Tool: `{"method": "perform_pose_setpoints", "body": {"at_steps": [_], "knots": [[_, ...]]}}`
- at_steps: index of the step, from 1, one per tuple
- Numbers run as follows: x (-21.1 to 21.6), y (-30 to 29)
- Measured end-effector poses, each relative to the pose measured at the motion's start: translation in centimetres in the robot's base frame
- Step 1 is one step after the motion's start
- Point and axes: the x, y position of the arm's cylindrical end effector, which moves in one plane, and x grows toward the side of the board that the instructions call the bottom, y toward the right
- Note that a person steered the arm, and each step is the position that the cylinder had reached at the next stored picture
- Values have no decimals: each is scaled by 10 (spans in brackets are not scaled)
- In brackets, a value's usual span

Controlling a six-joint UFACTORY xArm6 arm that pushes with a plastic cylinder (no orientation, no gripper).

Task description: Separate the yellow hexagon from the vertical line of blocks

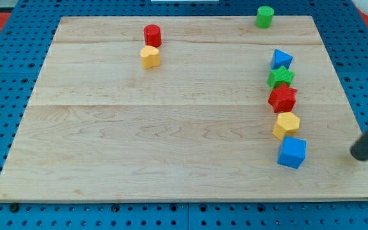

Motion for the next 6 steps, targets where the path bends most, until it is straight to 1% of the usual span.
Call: {"method": "perform_pose_setpoints", "body": {"at_steps": [1,2,3,4,5,6], "knots": [[-23,-10],[-26,-81],[-28,-173],[-62,-175],[-36,-163],[-51,-141]]}}
